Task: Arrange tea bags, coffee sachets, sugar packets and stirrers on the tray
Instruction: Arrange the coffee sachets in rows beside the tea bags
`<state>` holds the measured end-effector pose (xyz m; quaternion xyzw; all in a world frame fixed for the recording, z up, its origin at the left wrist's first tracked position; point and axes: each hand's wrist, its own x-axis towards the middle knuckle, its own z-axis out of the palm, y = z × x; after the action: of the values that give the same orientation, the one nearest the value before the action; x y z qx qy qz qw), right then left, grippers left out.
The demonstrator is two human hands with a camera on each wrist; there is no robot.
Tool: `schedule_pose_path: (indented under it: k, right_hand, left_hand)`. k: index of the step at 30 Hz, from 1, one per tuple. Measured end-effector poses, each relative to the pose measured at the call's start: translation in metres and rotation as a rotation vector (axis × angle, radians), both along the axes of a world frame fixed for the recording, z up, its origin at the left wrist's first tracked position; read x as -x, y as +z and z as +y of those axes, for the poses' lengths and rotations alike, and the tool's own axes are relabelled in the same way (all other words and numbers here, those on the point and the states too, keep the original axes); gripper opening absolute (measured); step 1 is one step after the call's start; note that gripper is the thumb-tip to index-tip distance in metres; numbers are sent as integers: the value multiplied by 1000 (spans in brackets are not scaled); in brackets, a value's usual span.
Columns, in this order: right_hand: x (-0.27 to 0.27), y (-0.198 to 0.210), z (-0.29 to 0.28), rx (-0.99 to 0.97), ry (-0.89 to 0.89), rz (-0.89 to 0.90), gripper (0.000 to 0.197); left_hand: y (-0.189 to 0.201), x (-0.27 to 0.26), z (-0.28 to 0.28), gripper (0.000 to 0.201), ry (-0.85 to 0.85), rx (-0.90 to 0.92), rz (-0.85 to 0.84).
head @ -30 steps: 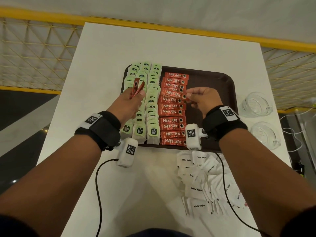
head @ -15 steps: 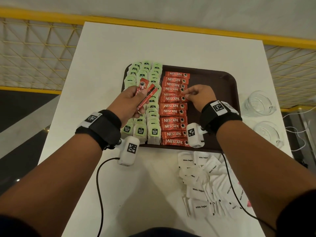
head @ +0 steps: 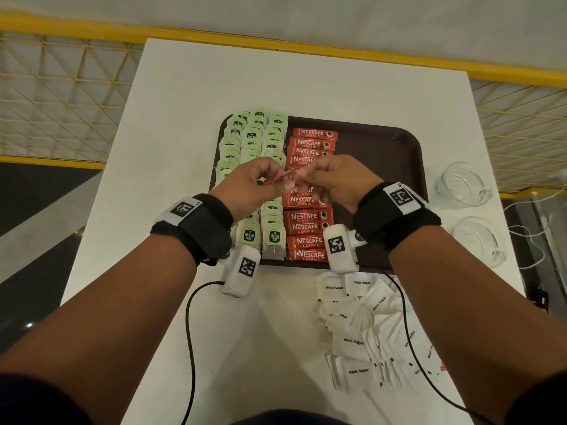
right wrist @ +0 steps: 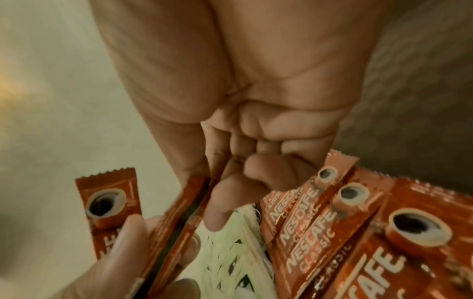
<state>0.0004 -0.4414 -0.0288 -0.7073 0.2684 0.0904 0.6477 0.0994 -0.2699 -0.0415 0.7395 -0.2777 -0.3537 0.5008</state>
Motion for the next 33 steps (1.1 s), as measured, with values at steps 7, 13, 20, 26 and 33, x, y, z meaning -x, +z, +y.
schedule_pose_path:
  k: [7, 13, 20, 26, 33]
  right_hand:
    - [7, -3, -15, -165, -177, -55, 13]
    - [3, -13, -37, 135, -265, -45, 15]
    - [-11, -27, -42, 471, -221, 71, 18]
    - [-20, -28, -42, 578, -118, 164, 17]
    - [-17, -14, -39, 655, -101, 110, 10]
  left_hand:
    - [3, -8, 2, 27, 110, -27, 156]
    - [7, -17, 5, 13, 335, -42, 325]
    - [3, -17, 13, 11, 260, -21, 205]
    - [-10, -21, 16, 22, 207, -48, 72]
    - [-10, -18, 13, 13, 205, -18, 81]
